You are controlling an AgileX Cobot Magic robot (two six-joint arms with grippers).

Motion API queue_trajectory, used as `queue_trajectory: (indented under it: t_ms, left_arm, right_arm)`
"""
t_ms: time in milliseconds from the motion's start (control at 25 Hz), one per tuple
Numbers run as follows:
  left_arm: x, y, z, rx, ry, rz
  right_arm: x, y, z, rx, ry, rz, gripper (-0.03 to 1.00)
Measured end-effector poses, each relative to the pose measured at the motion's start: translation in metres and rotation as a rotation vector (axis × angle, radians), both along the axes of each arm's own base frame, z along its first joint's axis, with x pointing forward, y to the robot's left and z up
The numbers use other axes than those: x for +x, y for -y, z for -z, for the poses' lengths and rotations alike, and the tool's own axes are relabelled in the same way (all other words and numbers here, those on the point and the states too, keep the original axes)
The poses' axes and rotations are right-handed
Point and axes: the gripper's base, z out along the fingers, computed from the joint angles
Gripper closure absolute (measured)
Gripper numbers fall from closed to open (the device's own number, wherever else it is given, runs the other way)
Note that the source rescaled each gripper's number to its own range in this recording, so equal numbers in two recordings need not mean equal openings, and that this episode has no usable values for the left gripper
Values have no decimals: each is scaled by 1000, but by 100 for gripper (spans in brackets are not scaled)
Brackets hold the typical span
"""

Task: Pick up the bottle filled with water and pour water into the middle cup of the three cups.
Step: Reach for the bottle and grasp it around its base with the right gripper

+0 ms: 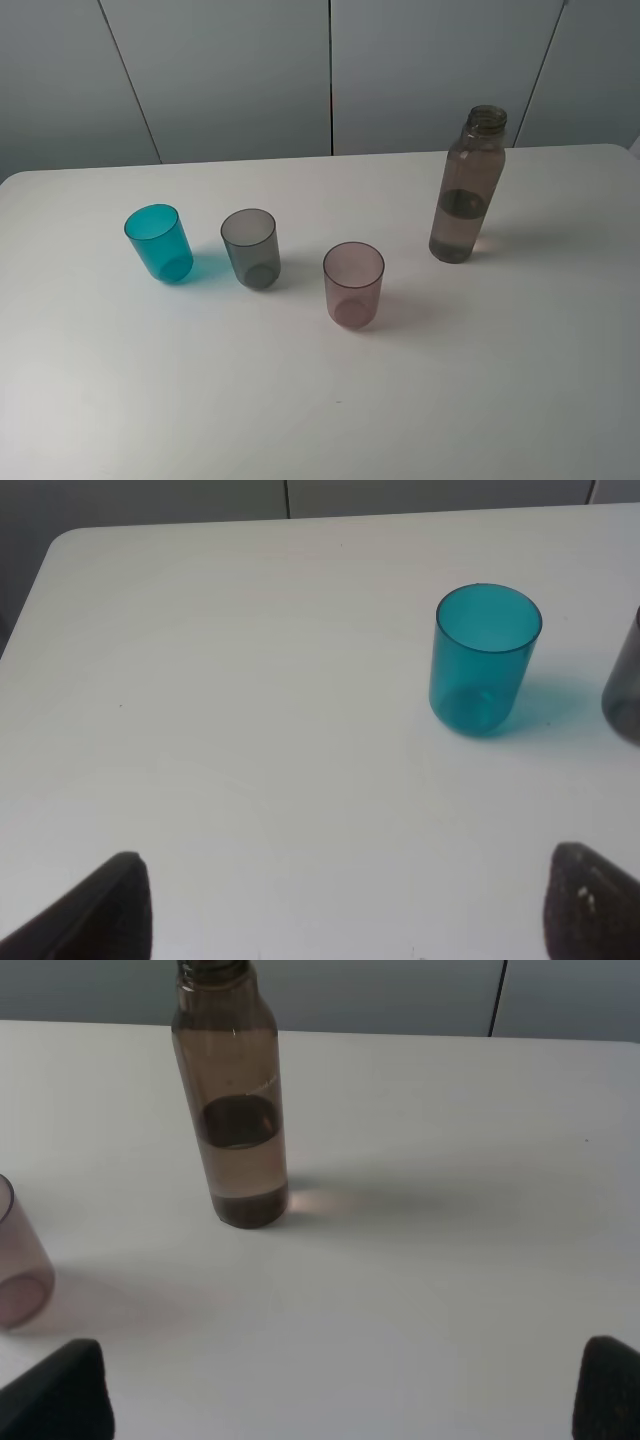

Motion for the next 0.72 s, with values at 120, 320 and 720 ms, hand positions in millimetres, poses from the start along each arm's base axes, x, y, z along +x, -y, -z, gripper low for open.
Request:
queue_trajectory:
  t_ms: [120,320,720]
  left_arm:
    - [0,0,0,0,0,0]
    - [0,0,0,0,0,0]
    - [0,0,0,0,0,0]
  right_arm:
    - [0,0,0,0,0,0,-3]
    - [0,0,0,0,0,0,-3]
    - [0,0,0,0,0,0,-3]
